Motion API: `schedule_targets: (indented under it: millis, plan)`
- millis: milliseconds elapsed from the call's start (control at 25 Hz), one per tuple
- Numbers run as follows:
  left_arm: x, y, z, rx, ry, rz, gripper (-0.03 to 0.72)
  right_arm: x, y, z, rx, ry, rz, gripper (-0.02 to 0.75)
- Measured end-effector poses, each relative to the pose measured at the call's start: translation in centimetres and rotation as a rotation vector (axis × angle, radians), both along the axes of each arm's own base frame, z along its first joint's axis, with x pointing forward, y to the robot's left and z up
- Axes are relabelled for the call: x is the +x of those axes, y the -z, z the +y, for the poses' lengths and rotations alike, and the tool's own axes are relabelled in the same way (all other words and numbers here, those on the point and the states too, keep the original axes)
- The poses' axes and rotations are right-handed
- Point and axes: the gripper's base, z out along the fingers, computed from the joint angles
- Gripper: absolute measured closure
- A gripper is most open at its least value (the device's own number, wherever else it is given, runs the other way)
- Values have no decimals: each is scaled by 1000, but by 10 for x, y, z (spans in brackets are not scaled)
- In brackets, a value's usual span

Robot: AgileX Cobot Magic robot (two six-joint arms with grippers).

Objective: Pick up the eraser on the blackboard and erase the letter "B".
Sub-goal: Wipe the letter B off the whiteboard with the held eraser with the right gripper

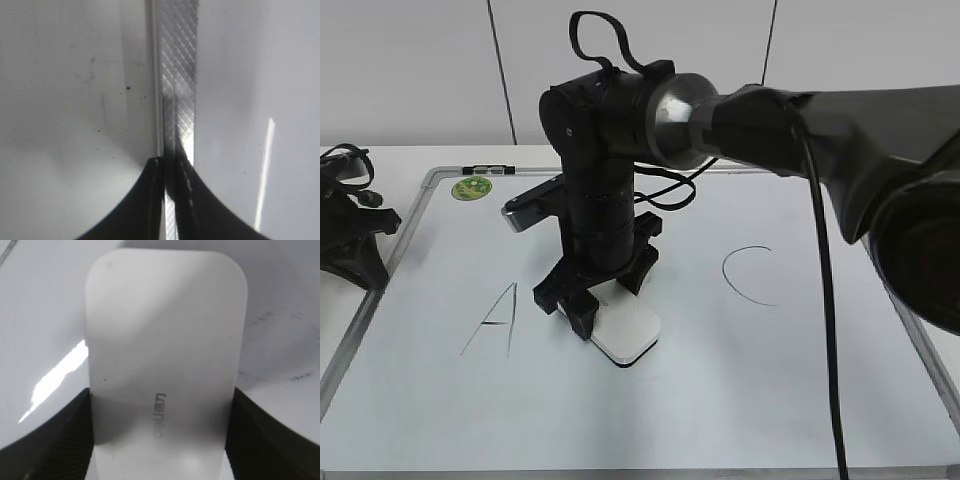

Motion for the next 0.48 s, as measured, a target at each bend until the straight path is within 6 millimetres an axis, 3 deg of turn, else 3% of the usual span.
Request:
schedule_targets:
  millis: [280,480]
  plan:
    - [0,0,0,0,0,0,659,11,0,-10,11,49,2,210]
    - [0,0,0,-3,-2,0,659,28,-1,-30,14,114,-11,210]
